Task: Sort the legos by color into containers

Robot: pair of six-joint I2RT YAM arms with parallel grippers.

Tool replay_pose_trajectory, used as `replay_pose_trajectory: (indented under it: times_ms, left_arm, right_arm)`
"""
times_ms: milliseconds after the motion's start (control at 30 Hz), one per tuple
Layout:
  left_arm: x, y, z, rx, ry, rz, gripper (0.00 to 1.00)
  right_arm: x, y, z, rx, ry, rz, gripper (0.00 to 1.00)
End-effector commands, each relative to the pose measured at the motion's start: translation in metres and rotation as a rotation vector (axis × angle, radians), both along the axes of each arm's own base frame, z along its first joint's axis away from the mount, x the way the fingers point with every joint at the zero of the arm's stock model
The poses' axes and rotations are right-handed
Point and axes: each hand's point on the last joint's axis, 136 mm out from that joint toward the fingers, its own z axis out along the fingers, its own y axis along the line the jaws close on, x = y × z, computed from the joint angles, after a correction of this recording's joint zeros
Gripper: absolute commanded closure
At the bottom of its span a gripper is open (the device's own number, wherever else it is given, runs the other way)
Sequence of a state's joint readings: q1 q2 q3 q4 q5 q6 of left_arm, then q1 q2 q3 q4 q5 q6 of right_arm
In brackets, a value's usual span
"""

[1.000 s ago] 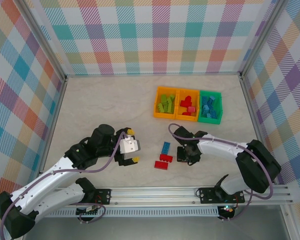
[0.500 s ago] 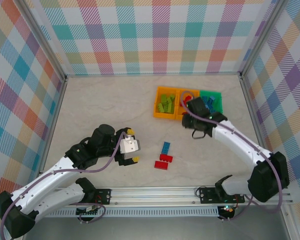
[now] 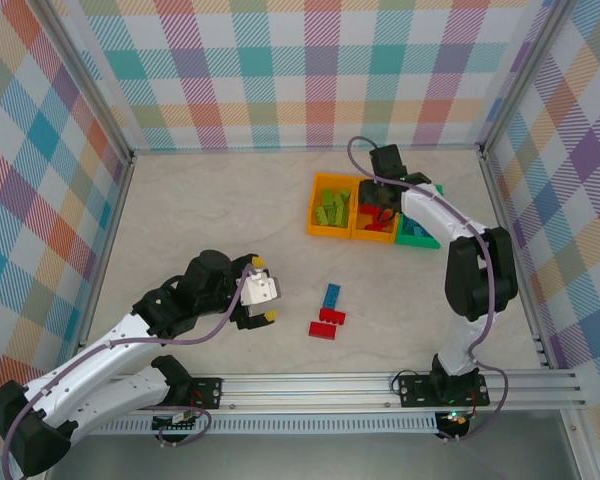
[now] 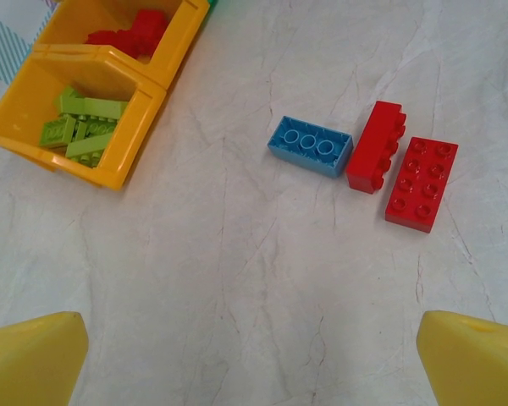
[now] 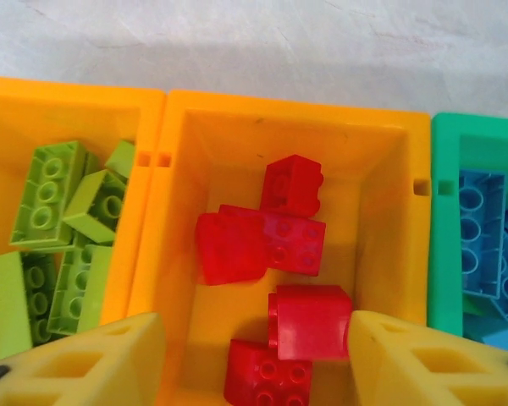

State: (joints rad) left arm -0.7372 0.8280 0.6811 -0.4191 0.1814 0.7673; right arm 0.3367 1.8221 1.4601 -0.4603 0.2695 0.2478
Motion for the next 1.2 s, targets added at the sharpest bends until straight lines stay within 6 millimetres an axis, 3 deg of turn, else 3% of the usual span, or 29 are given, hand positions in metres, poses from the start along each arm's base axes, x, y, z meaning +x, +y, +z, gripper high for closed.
replay_pose_trajectory:
  times_ms: [0, 133, 200, 300, 400, 467, 533, 700, 900, 1067, 1167]
  left_arm:
    - [0.0, -0.005, 0.001, -0.028, 0.011, 0.003, 0.0]
    - [-0.002, -0.01, 0.001, -0.048, 0.034, -0.014, 0.0]
    - [-0.002, -0.012, 0.002, -0.057, 0.048, -0.011, 0.0]
    - [0.007, -0.015, 0.013, -0.12, 0.097, 0.066, 0.0]
    - [0.028, -0.025, 0.039, -0.259, 0.229, 0.255, 0.0]
    - [0.038, -0.039, 0.049, -0.356, 0.377, 0.364, 0.1]
    - [0.047, -0.053, 0.045, -0.395, 0.488, 0.466, 0.14]
    - [0.065, -0.09, 0.003, -0.314, 0.604, 0.718, 0.14]
    - [0.057, -0.138, -0.068, -0.17, 0.731, 0.854, 0.14]
    - [0.059, -0.146, -0.113, -0.052, 0.674, 0.943, 0.09]
    - [0.059, -0.146, -0.137, -0.011, 0.675, 0.963, 0.18]
  right_arm:
    - [-0.019, 0.006, 0.045, 0.112, -0.05, 0.032, 0.37]
    - [-0.079, 0.037, 0.076, 0.366, -0.026, 0.193, 0.32]
    - [-0.115, 0.046, 0.078, 0.449, 0.039, 0.249, 0.29]
    - [-0.167, 0.042, 0.067, 0.461, 0.168, 0.26, 0.27]
    - [-0.214, 0.035, 0.056, 0.447, 0.276, 0.259, 0.27]
    - [-0.238, 0.031, 0.053, 0.441, 0.318, 0.261, 0.27]
    - [-0.258, 0.024, 0.052, 0.433, 0.343, 0.248, 0.27]
    - [-0.285, -0.001, 0.051, 0.39, 0.348, 0.172, 0.26]
    - [-0.291, -0.02, 0.05, 0.336, 0.284, 0.115, 0.19]
    - [-0.289, -0.014, 0.045, 0.358, 0.283, 0.139, 0.16]
    - [-0.287, -0.01, 0.045, 0.377, 0.271, 0.157, 0.15]
